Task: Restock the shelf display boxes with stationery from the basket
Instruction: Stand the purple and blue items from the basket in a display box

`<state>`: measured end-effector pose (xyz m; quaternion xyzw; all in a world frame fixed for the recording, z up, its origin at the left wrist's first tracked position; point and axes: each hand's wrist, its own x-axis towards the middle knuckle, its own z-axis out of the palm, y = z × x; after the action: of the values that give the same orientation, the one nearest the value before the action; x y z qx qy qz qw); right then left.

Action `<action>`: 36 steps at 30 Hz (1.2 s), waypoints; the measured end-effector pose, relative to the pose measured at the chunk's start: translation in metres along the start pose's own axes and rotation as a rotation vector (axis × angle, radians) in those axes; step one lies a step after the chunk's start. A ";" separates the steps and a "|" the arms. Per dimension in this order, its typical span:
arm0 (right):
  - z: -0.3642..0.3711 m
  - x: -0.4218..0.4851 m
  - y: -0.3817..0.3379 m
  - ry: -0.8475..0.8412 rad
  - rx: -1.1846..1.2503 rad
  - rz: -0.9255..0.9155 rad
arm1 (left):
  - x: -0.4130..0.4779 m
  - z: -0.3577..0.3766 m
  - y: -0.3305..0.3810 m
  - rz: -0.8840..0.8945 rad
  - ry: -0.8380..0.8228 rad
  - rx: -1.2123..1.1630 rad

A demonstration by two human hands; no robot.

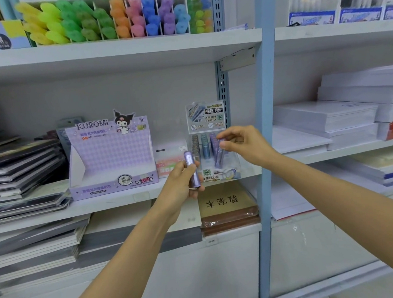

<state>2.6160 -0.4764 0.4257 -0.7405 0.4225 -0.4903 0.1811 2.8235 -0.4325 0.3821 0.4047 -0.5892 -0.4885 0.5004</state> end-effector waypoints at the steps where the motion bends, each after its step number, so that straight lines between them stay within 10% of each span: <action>1: -0.001 0.002 -0.001 -0.030 -0.021 -0.006 | 0.001 -0.001 -0.002 0.014 0.005 0.012; 36: 0.017 -0.013 0.013 0.082 -0.230 -0.109 | 0.003 0.006 -0.009 0.109 0.038 0.007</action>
<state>2.6233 -0.4763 0.4019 -0.7574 0.4421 -0.4777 0.0509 2.8173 -0.4363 0.3734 0.3829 -0.6025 -0.4508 0.5358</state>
